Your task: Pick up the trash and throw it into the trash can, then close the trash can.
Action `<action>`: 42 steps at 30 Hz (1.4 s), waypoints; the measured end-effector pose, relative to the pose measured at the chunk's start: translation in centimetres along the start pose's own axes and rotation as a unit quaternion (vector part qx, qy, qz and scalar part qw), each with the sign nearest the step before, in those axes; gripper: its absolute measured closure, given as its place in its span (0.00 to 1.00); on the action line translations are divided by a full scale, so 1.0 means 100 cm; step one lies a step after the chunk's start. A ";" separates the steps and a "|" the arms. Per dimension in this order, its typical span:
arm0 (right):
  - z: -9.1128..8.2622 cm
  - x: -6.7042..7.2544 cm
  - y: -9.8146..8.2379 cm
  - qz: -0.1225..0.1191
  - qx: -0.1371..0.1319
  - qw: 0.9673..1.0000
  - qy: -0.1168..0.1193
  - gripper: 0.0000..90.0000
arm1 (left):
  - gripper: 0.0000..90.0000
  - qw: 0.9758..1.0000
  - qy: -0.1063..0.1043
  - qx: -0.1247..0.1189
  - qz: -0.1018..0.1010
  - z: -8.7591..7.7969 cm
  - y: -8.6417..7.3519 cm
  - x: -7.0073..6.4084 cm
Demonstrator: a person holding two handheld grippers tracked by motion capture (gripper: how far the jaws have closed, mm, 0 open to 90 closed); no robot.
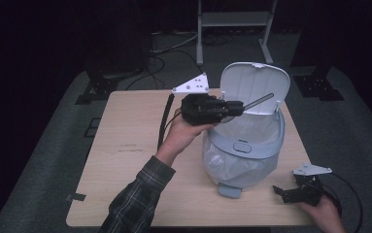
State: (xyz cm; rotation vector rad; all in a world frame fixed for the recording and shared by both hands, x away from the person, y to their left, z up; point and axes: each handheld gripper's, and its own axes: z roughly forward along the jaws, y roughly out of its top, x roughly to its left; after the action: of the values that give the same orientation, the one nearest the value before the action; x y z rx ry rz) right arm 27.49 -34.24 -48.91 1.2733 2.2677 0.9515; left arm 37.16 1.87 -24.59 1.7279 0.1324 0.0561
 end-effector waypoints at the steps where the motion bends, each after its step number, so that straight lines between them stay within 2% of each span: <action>1: 0.000 0.000 0.000 0.000 0.000 1.000 0.000 0.00 | 0.88 1.000 0.001 0.002 0.001 0.003 0.000 0.000; 11: 0.000 0.000 0.000 -0.001 0.000 1.000 0.001 0.00 | 0.84 1.000 0.003 0.004 -0.001 0.005 -0.002 0.003; 17: 0.000 0.000 0.000 -0.001 0.000 1.000 0.001 0.00 | 0.93 1.000 0.009 0.005 -0.005 -0.004 -0.004 0.007; 20: 0.000 0.000 0.000 -0.002 0.000 1.000 0.002 0.00 | 1.00 1.000 0.015 0.007 -0.008 -0.008 -0.005 0.011; 24: 0.000 0.000 0.000 -0.002 0.000 1.000 0.002 0.00 | 1.00 0.999 0.030 0.010 -0.010 -0.013 -0.005 0.015; 28: 0.000 0.000 0.000 -0.002 0.000 1.000 0.002 0.00 | 1.00 0.999 0.049 0.005 -0.015 -0.022 -0.006 0.026; 34: 0.000 0.000 0.000 -0.002 0.000 1.000 0.002 0.00 | 1.00 0.997 0.068 0.009 -0.019 -0.027 -0.006 0.041; 42: 0.000 0.000 0.000 0.000 0.000 1.000 0.002 0.00 | 1.00 0.996 0.084 0.001 -0.024 -0.033 -0.002 0.059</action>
State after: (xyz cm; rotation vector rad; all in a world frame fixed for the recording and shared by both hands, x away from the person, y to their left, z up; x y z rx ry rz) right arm 27.50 -34.21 -48.91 1.2711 2.2703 0.9552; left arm 42.61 5.85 -24.44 1.7195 0.2987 0.1665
